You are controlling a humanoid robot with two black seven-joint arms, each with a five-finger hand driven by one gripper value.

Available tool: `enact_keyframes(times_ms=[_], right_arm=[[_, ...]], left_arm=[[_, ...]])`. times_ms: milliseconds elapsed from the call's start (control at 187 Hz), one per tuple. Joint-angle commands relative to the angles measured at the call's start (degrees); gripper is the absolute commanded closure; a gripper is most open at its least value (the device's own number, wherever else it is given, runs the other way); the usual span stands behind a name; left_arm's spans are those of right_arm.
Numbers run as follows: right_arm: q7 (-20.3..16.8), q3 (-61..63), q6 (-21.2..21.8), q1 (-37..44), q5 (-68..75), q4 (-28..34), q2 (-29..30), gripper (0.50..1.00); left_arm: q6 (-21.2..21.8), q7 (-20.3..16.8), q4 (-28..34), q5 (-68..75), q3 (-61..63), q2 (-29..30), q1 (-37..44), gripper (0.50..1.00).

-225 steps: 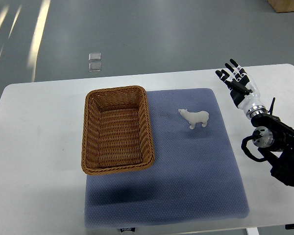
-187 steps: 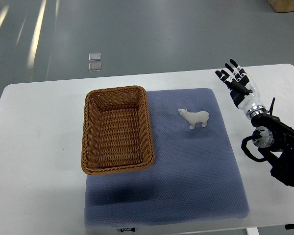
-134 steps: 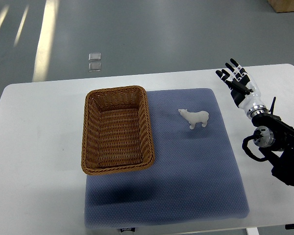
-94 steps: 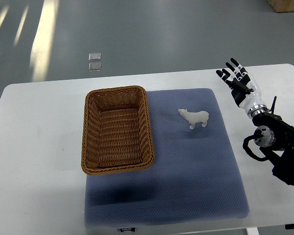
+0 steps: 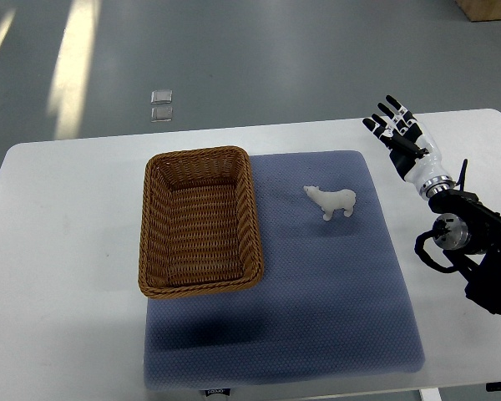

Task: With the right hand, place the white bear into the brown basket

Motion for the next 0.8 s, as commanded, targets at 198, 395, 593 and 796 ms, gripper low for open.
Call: enact_keyframes(times_ms=[198,395,593,796], right_arm=[[0.5,-0.2,3.7,0.0,-9.4,0.0,0.0,0.585],[0.6,-0.2,5.5,0.4,-18.4,0.6,-0.7,0.585],[0.6,-0.3,6.0,1.1,-28.9,2.4,-1.6,0.585],[1.7,-1.6,8.5,2.1,-37.5,4.4,-4.0,0.585]], left_arm=[[0.0,0.0,0.0,0.0,-0.1,0.0,0.0,0.500],[0.0,0.0,0.0,0.0,-0.1,0.0,0.0,0.500],[0.0,0.0,0.0,0.0,-0.1,0.0,0.0,0.500],[0.0,0.0,0.0,0.0,-0.2,0.0,0.1,0.500]])
